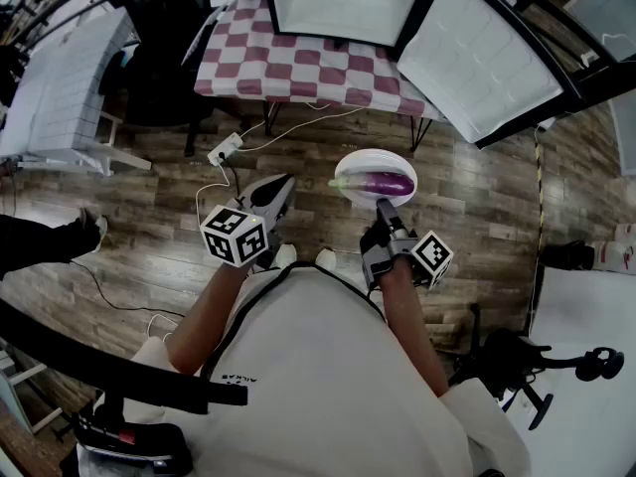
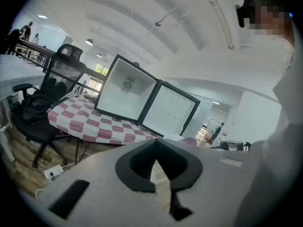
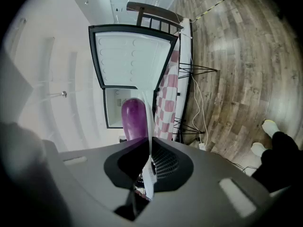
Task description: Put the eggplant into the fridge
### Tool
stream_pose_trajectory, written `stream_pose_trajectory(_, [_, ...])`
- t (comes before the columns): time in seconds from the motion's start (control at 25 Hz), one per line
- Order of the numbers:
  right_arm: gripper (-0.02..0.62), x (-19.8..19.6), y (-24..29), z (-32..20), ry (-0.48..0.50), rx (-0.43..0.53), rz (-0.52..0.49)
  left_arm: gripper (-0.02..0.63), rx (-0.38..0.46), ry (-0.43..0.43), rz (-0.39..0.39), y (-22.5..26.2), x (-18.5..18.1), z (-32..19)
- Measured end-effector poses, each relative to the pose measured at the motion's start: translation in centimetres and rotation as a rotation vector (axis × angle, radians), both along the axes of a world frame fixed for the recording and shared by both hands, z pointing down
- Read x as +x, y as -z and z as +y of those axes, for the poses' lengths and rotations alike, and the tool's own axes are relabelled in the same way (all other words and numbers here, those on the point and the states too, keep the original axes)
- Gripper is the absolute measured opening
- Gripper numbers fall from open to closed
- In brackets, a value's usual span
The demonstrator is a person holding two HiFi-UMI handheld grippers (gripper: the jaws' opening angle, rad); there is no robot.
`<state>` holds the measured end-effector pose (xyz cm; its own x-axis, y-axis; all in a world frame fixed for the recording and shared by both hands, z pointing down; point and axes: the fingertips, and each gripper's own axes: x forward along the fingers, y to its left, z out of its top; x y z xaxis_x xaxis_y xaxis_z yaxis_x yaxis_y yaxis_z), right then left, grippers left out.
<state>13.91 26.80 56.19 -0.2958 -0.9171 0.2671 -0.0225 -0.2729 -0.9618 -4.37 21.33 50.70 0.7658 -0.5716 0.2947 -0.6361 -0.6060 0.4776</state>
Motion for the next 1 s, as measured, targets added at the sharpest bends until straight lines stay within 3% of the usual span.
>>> stream_pose_trajectory(1.0, [0.025, -3.7, 0.3, 0.9, -0.068, -0.004, 0.021, 0.008, 0.013, -0.031, 0.025, 0.4, -4.8, 0.4])
